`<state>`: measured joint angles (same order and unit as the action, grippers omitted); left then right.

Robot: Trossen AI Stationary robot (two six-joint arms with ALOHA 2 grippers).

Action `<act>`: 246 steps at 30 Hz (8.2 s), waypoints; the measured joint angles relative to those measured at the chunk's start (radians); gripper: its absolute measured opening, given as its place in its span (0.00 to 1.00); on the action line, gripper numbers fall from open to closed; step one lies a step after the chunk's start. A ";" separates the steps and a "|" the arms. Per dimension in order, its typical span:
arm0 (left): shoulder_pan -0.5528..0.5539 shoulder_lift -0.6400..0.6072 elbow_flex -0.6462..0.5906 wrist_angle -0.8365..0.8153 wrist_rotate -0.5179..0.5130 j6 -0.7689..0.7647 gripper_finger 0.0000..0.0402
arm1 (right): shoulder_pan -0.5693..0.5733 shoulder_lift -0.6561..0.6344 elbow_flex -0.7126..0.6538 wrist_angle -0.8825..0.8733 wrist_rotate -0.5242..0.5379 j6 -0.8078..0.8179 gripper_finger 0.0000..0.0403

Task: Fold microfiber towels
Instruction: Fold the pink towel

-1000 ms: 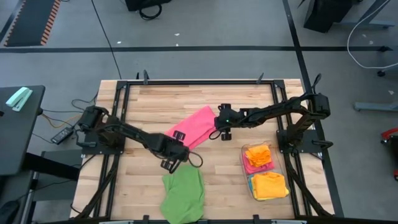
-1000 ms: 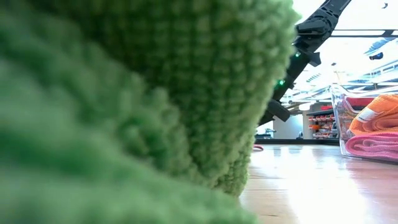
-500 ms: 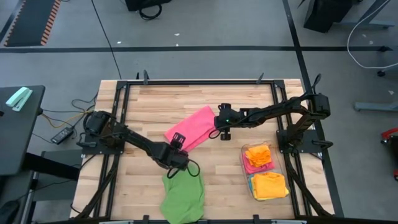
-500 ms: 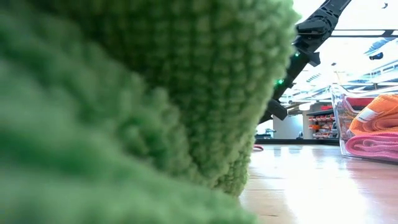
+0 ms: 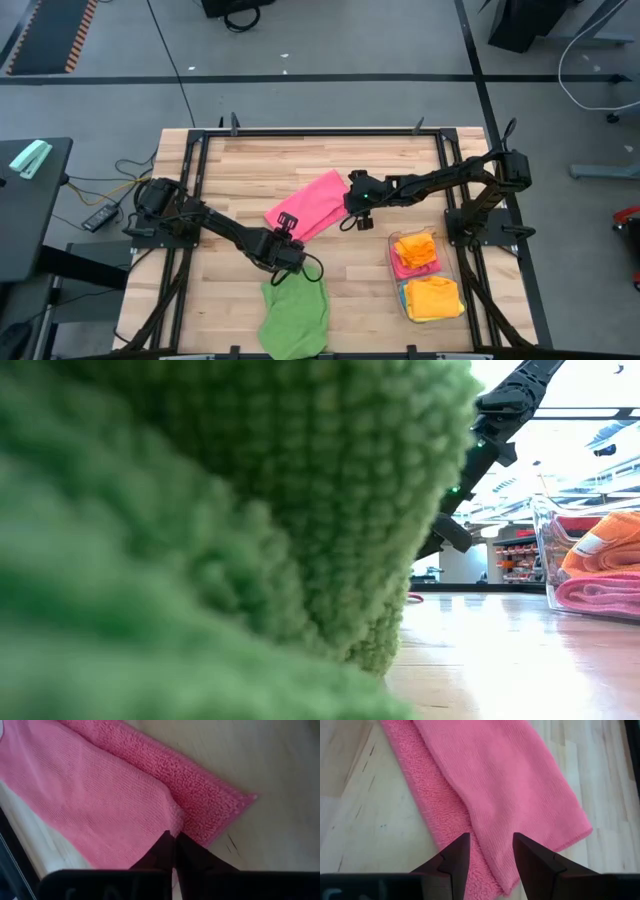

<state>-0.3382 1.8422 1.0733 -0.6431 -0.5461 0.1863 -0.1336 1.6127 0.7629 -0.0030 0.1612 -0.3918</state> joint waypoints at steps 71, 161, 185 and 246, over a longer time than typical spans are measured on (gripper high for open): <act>0.002 -0.126 0.000 -0.034 0.040 -0.175 0.03 | 0.030 0.226 0.121 0.094 0.117 -0.218 0.10; 0.088 -0.100 -0.119 0.066 0.209 -0.293 0.25 | 0.001 0.087 0.100 -0.015 -0.138 -0.008 0.40; 0.092 -0.204 -0.073 0.070 0.284 -0.231 0.13 | 0.176 0.159 0.103 0.185 0.026 0.587 0.40; 0.128 -0.223 -0.065 0.051 0.285 -0.088 0.26 | 0.214 0.245 0.167 0.164 -0.153 0.154 0.40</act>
<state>-0.2105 1.6192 1.0080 -0.5917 -0.2610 0.0981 0.0806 1.8572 0.9296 0.1611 0.0081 -0.2379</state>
